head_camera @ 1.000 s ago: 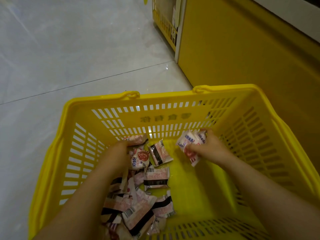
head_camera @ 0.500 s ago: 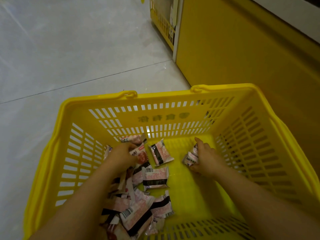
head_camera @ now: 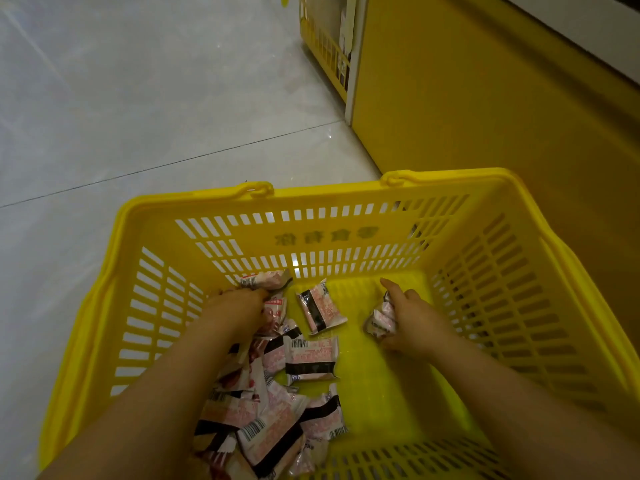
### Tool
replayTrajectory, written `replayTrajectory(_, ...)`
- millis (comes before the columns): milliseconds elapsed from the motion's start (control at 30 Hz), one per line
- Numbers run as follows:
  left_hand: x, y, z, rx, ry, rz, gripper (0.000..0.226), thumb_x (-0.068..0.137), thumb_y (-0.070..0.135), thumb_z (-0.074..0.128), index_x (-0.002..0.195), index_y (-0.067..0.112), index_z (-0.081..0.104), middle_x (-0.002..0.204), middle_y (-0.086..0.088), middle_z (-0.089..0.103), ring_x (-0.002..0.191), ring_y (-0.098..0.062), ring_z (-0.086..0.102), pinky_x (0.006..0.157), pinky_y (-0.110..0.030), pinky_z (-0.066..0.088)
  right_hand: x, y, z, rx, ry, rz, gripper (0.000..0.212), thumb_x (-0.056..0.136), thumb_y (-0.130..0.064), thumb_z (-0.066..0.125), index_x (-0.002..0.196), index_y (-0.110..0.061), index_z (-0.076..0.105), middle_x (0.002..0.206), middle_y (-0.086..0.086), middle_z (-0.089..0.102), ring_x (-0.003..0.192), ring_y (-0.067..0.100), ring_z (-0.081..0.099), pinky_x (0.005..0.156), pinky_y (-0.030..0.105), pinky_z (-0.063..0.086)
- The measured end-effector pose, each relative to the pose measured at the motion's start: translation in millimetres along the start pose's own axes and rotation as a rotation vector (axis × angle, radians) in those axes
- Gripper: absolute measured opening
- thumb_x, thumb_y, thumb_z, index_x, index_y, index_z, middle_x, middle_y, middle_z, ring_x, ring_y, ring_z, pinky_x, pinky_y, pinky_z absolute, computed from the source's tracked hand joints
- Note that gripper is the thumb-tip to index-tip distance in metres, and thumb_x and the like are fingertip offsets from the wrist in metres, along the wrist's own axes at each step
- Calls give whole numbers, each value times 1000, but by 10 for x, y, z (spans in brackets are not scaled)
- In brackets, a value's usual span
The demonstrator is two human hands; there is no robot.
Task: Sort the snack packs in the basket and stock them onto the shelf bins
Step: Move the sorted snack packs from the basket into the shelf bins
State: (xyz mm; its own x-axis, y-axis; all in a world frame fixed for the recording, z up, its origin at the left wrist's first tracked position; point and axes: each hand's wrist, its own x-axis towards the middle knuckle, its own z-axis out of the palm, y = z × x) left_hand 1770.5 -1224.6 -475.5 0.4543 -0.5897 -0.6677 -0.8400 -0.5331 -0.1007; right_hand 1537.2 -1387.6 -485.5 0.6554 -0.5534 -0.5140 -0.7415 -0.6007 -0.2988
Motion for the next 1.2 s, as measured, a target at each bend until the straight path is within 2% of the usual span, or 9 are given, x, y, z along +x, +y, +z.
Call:
replayTrajectory(200,-31,44,-92,-120,-114,38,54,90,43,59,139,25,46,143,-2,46,130,-24,42,112,-47,28,-4,-26,22,76,5,-32,105,77,-37,72,153,-25,0,137,8,44,119,26,51,88,34,48)
replayTrajectory(367,-105,32,-120,-299,-142,81,60,82,39,72,133,27,43,134,2,50,109,-17,53,91,-32,48,76,-16,8,12,225,-10,95,79,-37,67,152,-23,7,132,6,51,118,26,49,82,33,48)
replayTrajectory(433,-137,38,-152,-304,-89,76,53,79,39,74,123,33,44,126,4,53,101,-15,54,82,-31,50,90,5,22,-59,269,-20,88,82,-45,63,150,-22,13,133,5,49,120,25,47,84,33,45)
replayTrajectory(533,-195,119,-239,-308,195,133,39,73,48,72,100,44,46,102,12,58,81,-6,53,59,-24,40,95,56,52,-107,309,-30,88,84,-57,57,151,-21,13,143,3,38,127,24,39,96,35,42)
replayTrajectory(667,-171,359,-129,-277,443,232,58,78,59,63,130,40,47,123,13,57,105,-12,56,73,-28,47,80,88,69,-140,254,-51,94,85,-59,52,152,-22,-3,147,4,30,128,24,36,101,39,40)
replayTrajectory(867,-89,397,224,-226,370,184,76,89,60,50,151,34,14,161,-1,13,137,-23,38,90,-36,51,117,69,87,-106,209,-59,91,87,-50,55,152,-26,-4,139,7,40,120,26,46,89,36,45)
replayTrajectory(967,-100,386,225,-179,417,168,78,88,64,48,150,28,18,152,-2,36,130,-22,45,92,-35,47,62,62,-3,161,210,-5,91,81,-45,64,152,-26,9,136,7,47,117,26,52,84,30,44)
replayTrajectory(1033,-152,381,167,-243,478,130,76,85,69,47,145,26,28,135,0,54,114,-20,56,79,-31,49,-21,52,-116,306,221,-6,89,77,-40,70,149,-24,19,132,6,53,112,25,57,79,26,43)
replayTrajectory(1200,-448,500,-244,-813,510,153,49,86,63,51,118,27,45,103,4,65,81,-9,60,61,-26,48,-453,-96,-659,493,351,-43,79,73,-28,77,139,-23,35,117,-2,61,102,20,61,80,28,49)
